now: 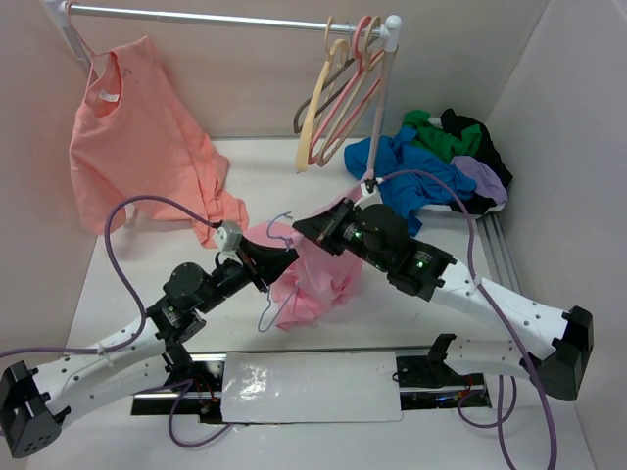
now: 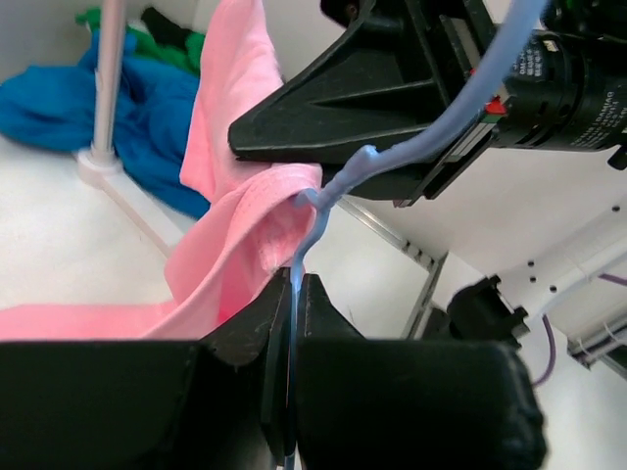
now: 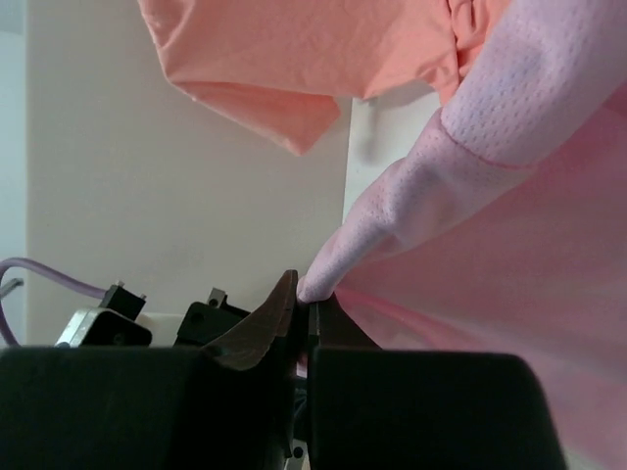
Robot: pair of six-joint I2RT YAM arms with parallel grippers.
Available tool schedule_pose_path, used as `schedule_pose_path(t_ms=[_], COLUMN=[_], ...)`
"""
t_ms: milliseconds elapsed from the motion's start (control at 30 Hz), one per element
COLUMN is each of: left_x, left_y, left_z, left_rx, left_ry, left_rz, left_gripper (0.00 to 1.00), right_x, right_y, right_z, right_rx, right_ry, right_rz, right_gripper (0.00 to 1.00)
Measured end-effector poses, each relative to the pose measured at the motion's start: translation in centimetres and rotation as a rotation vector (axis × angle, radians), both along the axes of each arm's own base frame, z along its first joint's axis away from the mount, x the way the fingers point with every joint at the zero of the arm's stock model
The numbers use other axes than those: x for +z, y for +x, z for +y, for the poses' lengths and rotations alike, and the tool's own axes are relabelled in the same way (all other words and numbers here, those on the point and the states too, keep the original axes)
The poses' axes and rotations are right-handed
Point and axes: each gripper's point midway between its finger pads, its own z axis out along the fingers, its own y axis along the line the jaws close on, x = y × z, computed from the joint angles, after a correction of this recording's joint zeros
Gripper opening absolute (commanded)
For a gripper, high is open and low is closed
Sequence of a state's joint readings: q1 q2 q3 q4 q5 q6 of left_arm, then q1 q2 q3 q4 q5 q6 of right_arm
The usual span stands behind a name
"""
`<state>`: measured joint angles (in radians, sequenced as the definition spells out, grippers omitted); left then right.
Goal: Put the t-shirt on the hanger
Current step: Place tshirt on hanger
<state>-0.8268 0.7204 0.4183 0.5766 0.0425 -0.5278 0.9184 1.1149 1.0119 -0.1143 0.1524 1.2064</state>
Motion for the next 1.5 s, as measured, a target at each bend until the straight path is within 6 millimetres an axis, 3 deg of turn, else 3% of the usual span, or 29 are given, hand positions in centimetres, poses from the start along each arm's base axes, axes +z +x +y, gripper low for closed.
schedule_pose_path(t_ms=[33,67,133,200,300,400,500,567,733,833,1000,1133,1167,1200,1500], left_x=[0.1,0.2,0.7,1.7,2.7,1.8,-0.6,-2.2,-7.2,-9.8,-10.9,-11.5,-11.7,-12.0,-14.1], left_y=[-0.1,-0.3,-0.2,-0.1,-0.4,-0.9,-0.7,-0.1,1.9,2.2,2.0,1.8,1.8,1.8,1.5], left_z=[-0.1,-0.3,-0.6,-0.4,0.1,1.4,2.8,3.3,1.8,1.4,1.8,2.0,2.1,2.1,1.6], left_rx=[-0.009,-0.02,-0.026,-0.017,-0.012,0.018,0.087,0.123,0.152,0.165,0.191,0.204,0.206,0.207,0.19], left_ry=[0.011,0.029,0.063,0.083,0.089,0.081,0.07,0.09,0.21,0.288,0.309,0.299,0.301,0.308,0.326], left_rz=[0.008,0.023,0.05,0.071,0.088,0.137,0.227,0.292,0.494,0.588,0.656,0.682,0.688,0.691,0.741], left_gripper=[0.14,0.46,0.67,0.8,0.84,0.81,0.82,0.89,0.92,0.88,0.83,0.42,0.13,0.0,0.0], right_x=[-0.1,-0.1,0.0,-0.1,0.1,0.5,1.0,1.2,1.0,0.7,0.5,0.5,0.6,0.7,3.9], right_y=[-0.2,-0.4,-0.5,-0.6,-0.8,-1.3,-1.7,-1.9,-2.1,-2.1,-2.0,-2.0,-2.0,-2.0,-1.9], right_z=[-0.3,-0.6,-1.5,-2.8,-4.2,-5.3,-6.2,-6.7,-7.2,-7.3,-7.5,-7.6,-7.8,-7.9,-11.3], right_rx=[-0.008,-0.017,-0.039,-0.073,-0.107,-0.119,-0.133,-0.14,-0.148,-0.153,-0.161,-0.164,-0.171,-0.172,-0.27], right_ry=[0.014,0.031,0.039,0.037,0.041,0.048,0.056,0.058,0.044,0.031,0.023,0.016,0.017,0.018,0.085], right_rz=[0.008,0.017,0.008,0.001,-0.008,-0.015,-0.021,-0.024,-0.021,-0.015,-0.012,-0.015,-0.018,-0.019,-0.079], right_gripper=[0.0,0.0,0.0,0.0,0.0,0.0,0.0,0.0,0.0,0.0,0.0,0.0,0.0,0.0,0.0])
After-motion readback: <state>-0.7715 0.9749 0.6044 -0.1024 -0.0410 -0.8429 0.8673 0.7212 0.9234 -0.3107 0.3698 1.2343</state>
